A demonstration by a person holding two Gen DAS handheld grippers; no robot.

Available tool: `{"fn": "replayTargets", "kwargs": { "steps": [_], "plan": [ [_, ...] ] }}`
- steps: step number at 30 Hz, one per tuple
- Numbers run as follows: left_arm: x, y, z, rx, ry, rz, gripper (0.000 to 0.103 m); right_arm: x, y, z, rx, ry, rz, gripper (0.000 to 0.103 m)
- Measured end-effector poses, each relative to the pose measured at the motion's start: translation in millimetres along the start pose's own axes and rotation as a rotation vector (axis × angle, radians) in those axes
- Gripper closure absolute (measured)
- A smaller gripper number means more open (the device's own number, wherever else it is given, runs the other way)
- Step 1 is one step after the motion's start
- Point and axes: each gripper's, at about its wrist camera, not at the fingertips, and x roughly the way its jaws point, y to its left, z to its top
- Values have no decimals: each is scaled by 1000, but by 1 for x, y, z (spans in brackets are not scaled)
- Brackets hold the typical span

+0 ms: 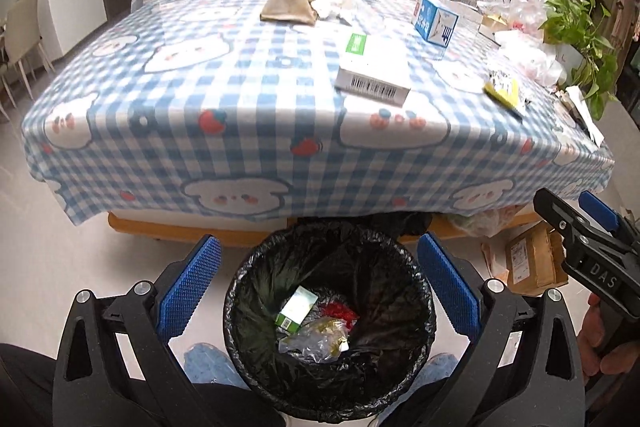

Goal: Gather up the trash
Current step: 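Raise both tools away from the bin back over the table, then grasp the white medicine box with left tool while right tool grasps yellow snack packet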

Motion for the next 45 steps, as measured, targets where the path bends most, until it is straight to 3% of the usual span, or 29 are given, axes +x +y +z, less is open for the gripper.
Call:
{"fn": "replayTargets", "kwargs": {
  "steps": [12, 27, 39, 45],
  "plan": [
    [5, -12, 33, 25, -11, -23, 6, 4, -8, 28, -7, -22, -39, 8],
    [45, -17, 85, 36, 11, -41, 6, 39, -27, 84, 13, -30, -86, 8],
    [92, -40, 144, 99, 52, -40, 6, 102, -49, 118, 104, 77, -106, 8],
    [117, -47, 157, 124, 73, -29, 7, 130, -56, 129, 125, 117, -146, 8]
  ]
}}
